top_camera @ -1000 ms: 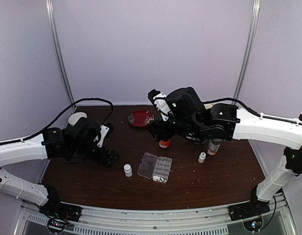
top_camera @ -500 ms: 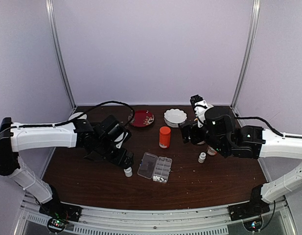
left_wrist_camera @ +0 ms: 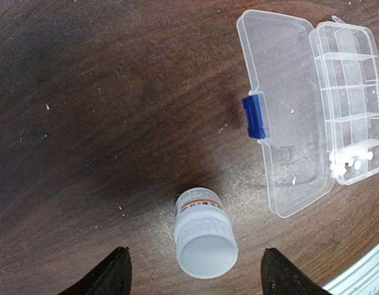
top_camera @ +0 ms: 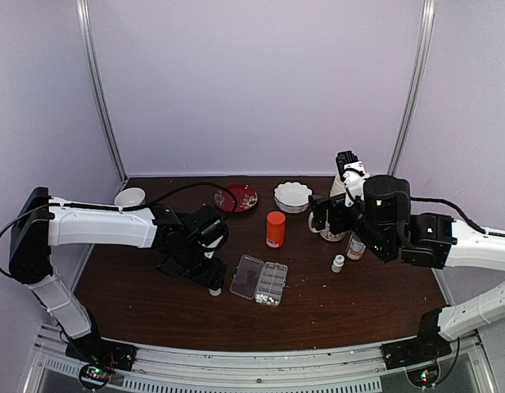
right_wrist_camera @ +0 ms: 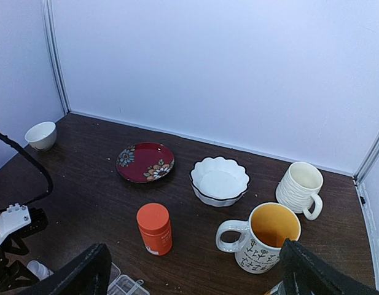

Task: Sort the pills into containers
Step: Pick up the pill bottle from the center of the board.

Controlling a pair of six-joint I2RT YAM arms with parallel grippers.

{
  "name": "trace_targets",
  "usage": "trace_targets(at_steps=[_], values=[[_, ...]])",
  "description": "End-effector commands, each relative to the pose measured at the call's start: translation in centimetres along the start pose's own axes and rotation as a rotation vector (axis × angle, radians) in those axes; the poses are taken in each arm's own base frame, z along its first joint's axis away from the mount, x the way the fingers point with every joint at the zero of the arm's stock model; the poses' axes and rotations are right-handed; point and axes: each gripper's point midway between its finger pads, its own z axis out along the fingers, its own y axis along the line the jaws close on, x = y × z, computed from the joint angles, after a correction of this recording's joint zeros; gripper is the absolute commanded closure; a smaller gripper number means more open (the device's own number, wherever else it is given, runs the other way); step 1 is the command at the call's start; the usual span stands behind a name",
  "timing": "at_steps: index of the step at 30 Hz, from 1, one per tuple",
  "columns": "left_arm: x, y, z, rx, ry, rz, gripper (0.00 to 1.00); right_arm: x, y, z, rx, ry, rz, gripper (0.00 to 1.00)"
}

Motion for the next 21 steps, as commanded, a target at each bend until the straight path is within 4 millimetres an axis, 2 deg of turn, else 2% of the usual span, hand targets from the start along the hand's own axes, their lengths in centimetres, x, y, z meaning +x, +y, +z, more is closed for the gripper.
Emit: trace_targets(at_steps=[1,6,14,17,21], values=[[-0.3,-0.3,0.4,-0.007,0.011,-0.013,0.27,0.5,-0.4,0.1,0.017,0.003,-0.012,0.0],[-0.6,0.0,0.8,-0.031,0.005,-0.008,0.34,0.5,-0.4,0.1,0.013,0.004,-0.019,0.0],[-0.8,-0.1,1.1,-0.041,0.007,-0.004,0.67,0.7,-0.5,0.1,0.016,0.011,-0.027,0.0],[-1.2,-0.1,0.9,-0.041,-0.003,0.0,0.76,0.8,-0.5,0.1,0.017,0.013,-0.03,0.0],[-2.2,0.8,0.3,-0.07,-0.022,0.009,0.78,0.7,-0.7,0.1,0.024,0.015,-0.032,0.0]])
